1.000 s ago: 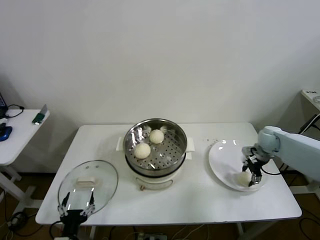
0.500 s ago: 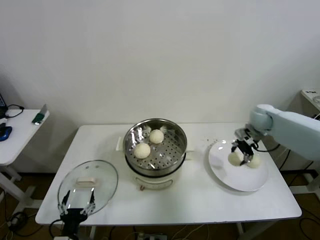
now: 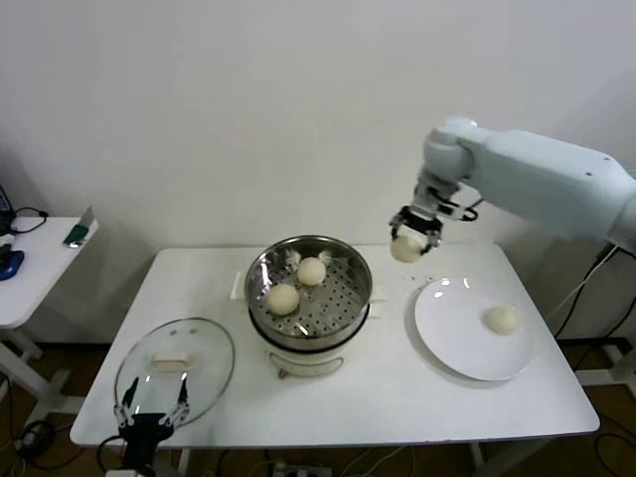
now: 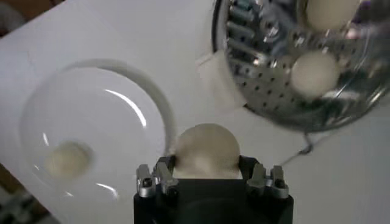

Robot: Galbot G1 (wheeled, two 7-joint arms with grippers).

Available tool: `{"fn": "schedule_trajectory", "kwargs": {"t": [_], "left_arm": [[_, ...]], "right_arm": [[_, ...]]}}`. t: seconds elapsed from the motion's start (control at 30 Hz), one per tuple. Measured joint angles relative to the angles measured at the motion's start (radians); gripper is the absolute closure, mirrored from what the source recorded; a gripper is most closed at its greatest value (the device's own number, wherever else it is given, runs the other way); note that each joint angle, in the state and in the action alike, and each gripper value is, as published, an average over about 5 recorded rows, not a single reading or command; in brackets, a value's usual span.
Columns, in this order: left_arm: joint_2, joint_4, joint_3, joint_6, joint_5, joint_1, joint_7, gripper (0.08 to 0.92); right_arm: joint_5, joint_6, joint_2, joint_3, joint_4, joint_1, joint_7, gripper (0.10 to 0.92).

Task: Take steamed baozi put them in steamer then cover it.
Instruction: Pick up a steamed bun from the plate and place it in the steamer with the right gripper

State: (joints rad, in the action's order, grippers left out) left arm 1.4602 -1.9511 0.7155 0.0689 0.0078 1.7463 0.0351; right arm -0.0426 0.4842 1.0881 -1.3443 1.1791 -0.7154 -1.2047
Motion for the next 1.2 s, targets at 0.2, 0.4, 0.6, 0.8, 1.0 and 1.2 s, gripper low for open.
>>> {"fn": "schedule_trajectory", "kwargs": {"t": [0.2,0.4,0.6,0.8,1.0,1.2], "left_arm": [[0.000,-0.010,0.001,-0.005,0.000,0.006,0.000,0.177],[0.003,-0.011,0.002,-0.002,0.000,0.016,0.001,0.177],[0.003,0.000,0.006,0.007,-0.011,0.029,0.000,0.177],[-0.001,0.007,0.009,0.019,-0.014,0.034,-0.004,0.177],[-0.004,0.012,0.009,0.023,-0.021,0.032,-0.006,0.177],[-0.006,0.023,0.011,0.028,-0.026,0.031,-0.006,0.177]], "right_arm": [[-0.039,0.064,0.119,0.011,0.010,0.010,0.007,0.330],[-0.075,0.106,0.208,0.007,0.027,0.052,0.017,0.330],[-0.116,0.135,0.263,-0.007,0.050,0.101,0.035,0.322],[-0.142,0.150,0.294,-0.015,0.065,0.141,0.049,0.319],[-0.155,0.157,0.300,-0.026,0.081,0.157,0.055,0.313],[-0.168,0.154,0.294,-0.028,0.093,0.166,0.058,0.255]]}}
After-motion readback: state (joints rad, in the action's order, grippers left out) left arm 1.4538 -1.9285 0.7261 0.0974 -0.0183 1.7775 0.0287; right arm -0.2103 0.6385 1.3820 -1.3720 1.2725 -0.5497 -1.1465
